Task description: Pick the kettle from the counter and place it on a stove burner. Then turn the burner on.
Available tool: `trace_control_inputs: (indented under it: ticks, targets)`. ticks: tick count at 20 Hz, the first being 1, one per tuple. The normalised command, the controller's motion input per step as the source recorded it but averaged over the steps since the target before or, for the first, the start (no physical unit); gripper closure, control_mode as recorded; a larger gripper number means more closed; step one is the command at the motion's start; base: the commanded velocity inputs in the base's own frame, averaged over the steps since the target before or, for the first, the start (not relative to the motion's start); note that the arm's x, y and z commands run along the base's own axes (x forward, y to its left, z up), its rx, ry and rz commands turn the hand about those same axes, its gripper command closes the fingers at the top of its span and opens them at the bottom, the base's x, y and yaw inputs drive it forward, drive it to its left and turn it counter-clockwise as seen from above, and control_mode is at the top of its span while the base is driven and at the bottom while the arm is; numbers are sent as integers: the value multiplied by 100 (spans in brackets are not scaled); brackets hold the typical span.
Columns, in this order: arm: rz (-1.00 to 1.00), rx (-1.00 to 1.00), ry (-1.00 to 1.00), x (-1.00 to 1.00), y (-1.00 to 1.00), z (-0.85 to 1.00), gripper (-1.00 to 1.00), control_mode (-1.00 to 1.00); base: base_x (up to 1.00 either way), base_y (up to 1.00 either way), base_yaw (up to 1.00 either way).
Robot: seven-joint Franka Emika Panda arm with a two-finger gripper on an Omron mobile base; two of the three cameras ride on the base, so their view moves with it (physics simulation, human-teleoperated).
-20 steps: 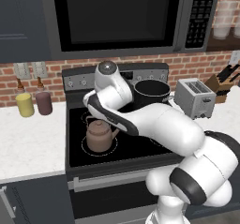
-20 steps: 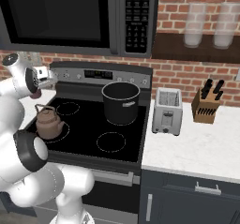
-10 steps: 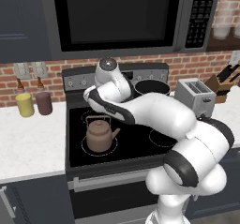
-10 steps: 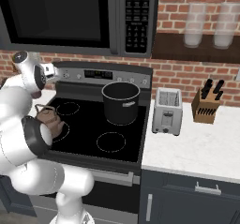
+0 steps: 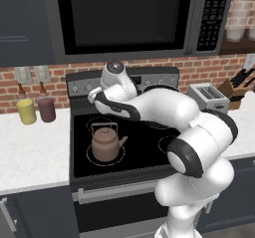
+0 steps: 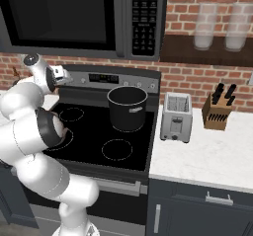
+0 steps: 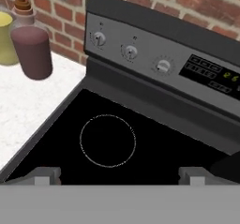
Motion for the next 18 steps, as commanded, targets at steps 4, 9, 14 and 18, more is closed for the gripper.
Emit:
trace_control_inputs:
  ticks: [4,9,14,18]
  targets:
    - [0,5,-4,3,11,-17,-100,-100,0,0,0]
    - [0,1,-2,0,10,-7,-100,-100,0,0,0]
    - [0,0,0,5,8,0,-100,-100,0,0,0]
    - [0,0,-3,10,24,0,-100,-100,0,0,0]
